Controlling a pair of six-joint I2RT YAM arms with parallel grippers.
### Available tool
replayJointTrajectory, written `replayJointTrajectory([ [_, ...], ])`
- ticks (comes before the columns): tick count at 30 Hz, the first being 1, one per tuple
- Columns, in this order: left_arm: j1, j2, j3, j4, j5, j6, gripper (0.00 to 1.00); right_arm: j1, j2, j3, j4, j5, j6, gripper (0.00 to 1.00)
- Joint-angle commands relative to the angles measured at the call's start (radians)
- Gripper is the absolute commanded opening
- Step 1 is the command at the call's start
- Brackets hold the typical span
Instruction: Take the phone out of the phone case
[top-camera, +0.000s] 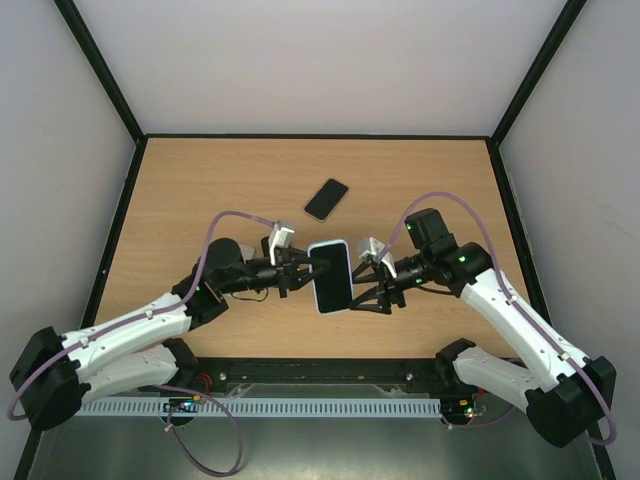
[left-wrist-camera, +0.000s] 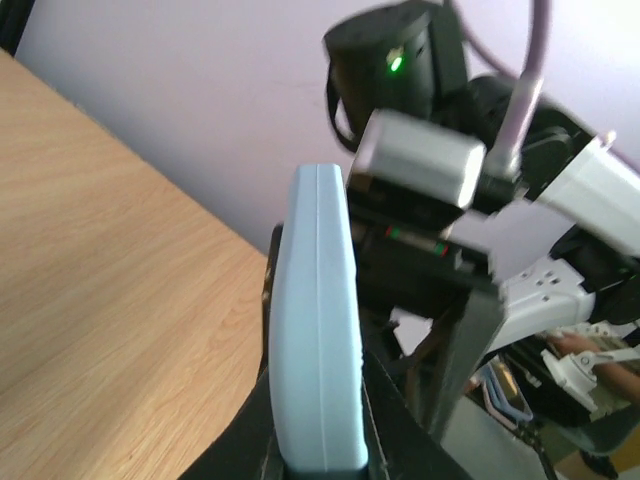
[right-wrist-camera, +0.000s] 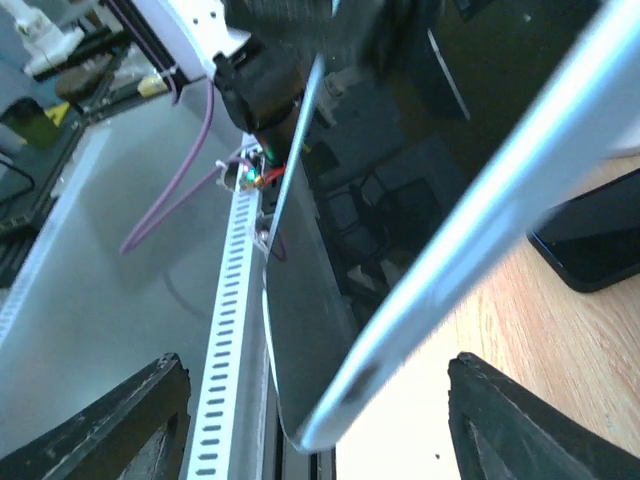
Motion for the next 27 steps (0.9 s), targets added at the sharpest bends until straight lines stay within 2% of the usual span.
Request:
replayJointTrajectory([
  [1, 0.013, -0.080, 0.007, 0.101, -0.027, -0.070, 0.02, 0.050, 0.001, -0.002, -0.085, 0.081, -0.131, 0.69],
  [7, 0.012, -0.076, 0.002, 0.171, 0.054, -0.092, 0.02, 0.071, 0.011, 0.014, -0.174, 0.069, -0.250, 0.62],
  [16, 0.012, -0.067, 0.007, 0.202, 0.115, -0.101, 0.03, 0.071, 0.022, 0.038, -0.165, 0.119, -0.270, 0.49],
  [18, 0.012, -0.065, 0.004, 0.201, 0.119, -0.099, 0.02, 0.071, 0.040, 0.055, -0.198, 0.119, -0.306, 0.49],
  [21, 0.011, -0.068, -0.001, 0.196, 0.126, -0.095, 0.03, 0.072, 0.060, 0.081, -0.262, 0.090, -0.358, 0.57],
  [27, 0.013, -0.081, -0.008, 0.179, 0.132, -0.063, 0.03, 0.071, 0.038, 0.076, -0.279, 0.033, -0.349, 0.61],
])
